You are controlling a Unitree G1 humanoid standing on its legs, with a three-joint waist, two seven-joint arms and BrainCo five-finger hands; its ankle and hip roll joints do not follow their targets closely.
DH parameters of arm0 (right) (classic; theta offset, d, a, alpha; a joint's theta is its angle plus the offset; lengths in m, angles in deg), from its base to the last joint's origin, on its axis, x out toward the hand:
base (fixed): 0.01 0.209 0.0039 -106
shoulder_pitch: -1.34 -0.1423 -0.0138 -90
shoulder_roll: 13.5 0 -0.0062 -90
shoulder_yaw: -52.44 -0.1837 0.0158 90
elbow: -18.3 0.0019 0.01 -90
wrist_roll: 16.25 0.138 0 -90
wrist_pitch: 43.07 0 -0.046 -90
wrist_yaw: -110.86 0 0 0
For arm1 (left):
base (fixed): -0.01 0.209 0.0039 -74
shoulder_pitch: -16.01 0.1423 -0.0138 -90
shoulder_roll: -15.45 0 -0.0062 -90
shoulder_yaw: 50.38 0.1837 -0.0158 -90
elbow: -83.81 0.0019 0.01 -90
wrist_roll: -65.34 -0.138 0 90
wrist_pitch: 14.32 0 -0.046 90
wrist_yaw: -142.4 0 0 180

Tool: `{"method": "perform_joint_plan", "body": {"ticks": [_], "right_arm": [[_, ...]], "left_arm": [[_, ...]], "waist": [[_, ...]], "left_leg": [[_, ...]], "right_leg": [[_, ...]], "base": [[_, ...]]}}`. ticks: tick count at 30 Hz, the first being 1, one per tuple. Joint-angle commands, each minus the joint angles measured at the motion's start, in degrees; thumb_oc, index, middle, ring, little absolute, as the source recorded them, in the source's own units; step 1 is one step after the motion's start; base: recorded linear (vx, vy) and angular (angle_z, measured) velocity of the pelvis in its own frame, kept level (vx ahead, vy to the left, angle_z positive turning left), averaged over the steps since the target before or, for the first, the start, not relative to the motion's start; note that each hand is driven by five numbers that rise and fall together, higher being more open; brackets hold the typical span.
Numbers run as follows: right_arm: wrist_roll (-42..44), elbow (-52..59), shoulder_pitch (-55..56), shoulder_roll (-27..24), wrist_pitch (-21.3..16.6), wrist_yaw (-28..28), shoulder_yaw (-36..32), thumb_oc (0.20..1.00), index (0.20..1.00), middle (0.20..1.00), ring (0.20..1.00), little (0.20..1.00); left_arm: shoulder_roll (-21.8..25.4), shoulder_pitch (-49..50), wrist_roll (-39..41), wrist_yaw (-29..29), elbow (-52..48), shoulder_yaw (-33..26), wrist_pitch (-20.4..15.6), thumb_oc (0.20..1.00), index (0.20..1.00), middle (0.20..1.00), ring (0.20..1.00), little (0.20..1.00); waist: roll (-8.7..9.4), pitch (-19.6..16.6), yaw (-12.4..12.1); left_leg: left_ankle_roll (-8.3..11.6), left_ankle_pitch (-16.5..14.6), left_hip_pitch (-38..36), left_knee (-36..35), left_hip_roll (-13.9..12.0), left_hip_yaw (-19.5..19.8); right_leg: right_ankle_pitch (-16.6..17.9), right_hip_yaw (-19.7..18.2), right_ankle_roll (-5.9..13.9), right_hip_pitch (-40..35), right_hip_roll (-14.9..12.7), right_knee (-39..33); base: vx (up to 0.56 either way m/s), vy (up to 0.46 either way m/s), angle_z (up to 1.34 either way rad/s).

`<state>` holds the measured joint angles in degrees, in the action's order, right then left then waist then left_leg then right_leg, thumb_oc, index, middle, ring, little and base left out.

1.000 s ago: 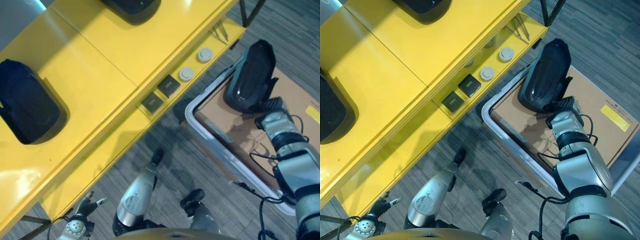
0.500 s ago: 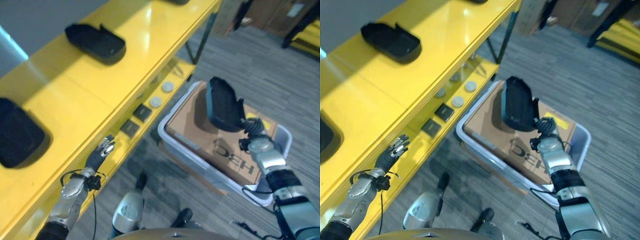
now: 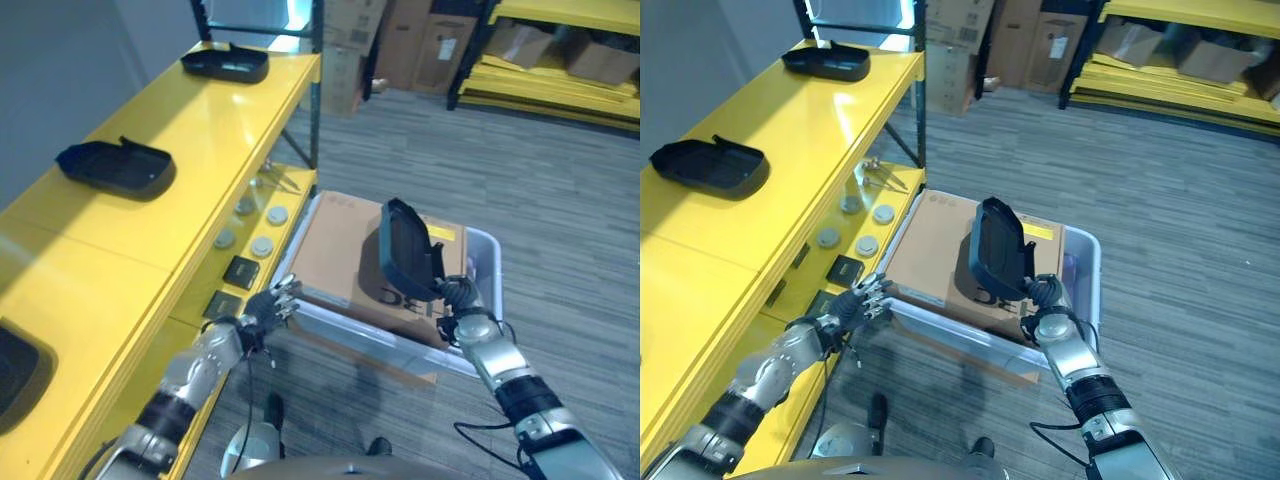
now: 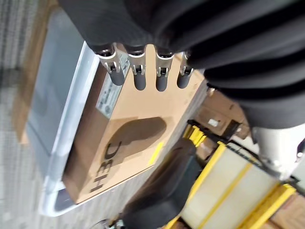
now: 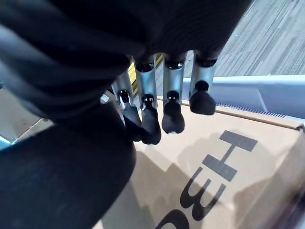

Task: Move parts from the plastic box to the shelf.

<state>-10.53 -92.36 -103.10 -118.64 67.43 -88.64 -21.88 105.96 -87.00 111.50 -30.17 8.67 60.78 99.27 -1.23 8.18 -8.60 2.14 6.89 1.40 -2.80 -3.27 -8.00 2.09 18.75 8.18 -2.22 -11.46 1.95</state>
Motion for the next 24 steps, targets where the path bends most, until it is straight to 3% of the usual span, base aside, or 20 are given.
{"method": "perform_joint_plan", "body": {"ticks": [1, 4, 8, 15, 24], "right_arm": [[-4.9, 2.2, -7.5, -0.2, -3.7, 1.1, 2.5, 0.2, 0.2, 0.2, 0.2, 0.2], [-5.0, 1.4, -10.3, 1.1, -3.2, 1.9, 5.6, 0.2, 0.2, 0.2, 0.2, 0.2], [-5.0, 0.5, -12.2, 2.5, -2.9, 2.4, 8.3, 0.2, 0.2, 0.2, 0.2, 0.2], [-6.5, -0.7, -14.6, 5.0, -2.1, 5.3, 12.0, 0.2, 0.2, 0.2, 0.2, 0.2], [-8.5, -1.3, -15.1, 6.6, -1.3, 8.6, 13.9, 0.2, 0.2, 0.2, 0.2, 0.2]], "left_arm": [[-1.5, -4.7, 2.1, -5.4, 4.7, 3.2, 7.2, 1.0, 1.0, 1.0, 1.0, 1.0], [-2.9, -8.8, 2.2, -7.7, 10.4, 4.7, 10.0, 1.0, 1.0, 1.0, 1.0, 1.0], [-4.1, -11.7, 2.9, -9.4, 15.0, 6.1, 10.1, 1.0, 1.0, 1.0, 1.0, 1.0], [-8.1, -14.4, 10.4, -14.1, 17.0, 4.2, 3.3, 1.0, 1.0, 1.0, 1.0, 1.0], [-9.2, -15.7, 9.9, -17.2, 14.8, -0.3, -4.3, 1.0, 1.0, 1.0, 1.0, 1.0]], "waist": [[1.74, -3.3, -0.6], [1.47, -4.1, 0.4], [1.31, -4.8, 1.1], [1.37, -5.9, 1.1], [1.39, -6.2, 0.5]], "left_leg": [[0.6, -4.6, -0.7, 1.5, -2.6, -0.3], [0.82, -4.4, -1.4, 1.1, -3.1, -1.5], [0.94, -4.3, -2.0, 0.5, -3.3, -2.4], [1.32, -4.0, -2.5, -0.3, -3.5, -2.8], [1.77, -3.8, -2.5, -0.3, -3.7, -2.1]], "right_leg": [[-0.8, -3.1, 3.12, 0.5, -1.6, 0.3], [-0.7, -3.5, 3.42, 0.2, -1.7, -0.1], [-0.6, -3.5, 3.61, 0.0, -1.7, -0.4], [-0.5, -2.5, 3.75, -0.8, -1.9, -1.2], [-0.9, -1.2, 3.53, -1.5, -1.7, -1.3]], "base": [[0.04, 0.011, -0.29], [0.07, 0.007, -0.2], [0.05, 0.003, -0.16], [0.06, -0.003, -0.01], [0.02, -0.003, -0.03]]}}
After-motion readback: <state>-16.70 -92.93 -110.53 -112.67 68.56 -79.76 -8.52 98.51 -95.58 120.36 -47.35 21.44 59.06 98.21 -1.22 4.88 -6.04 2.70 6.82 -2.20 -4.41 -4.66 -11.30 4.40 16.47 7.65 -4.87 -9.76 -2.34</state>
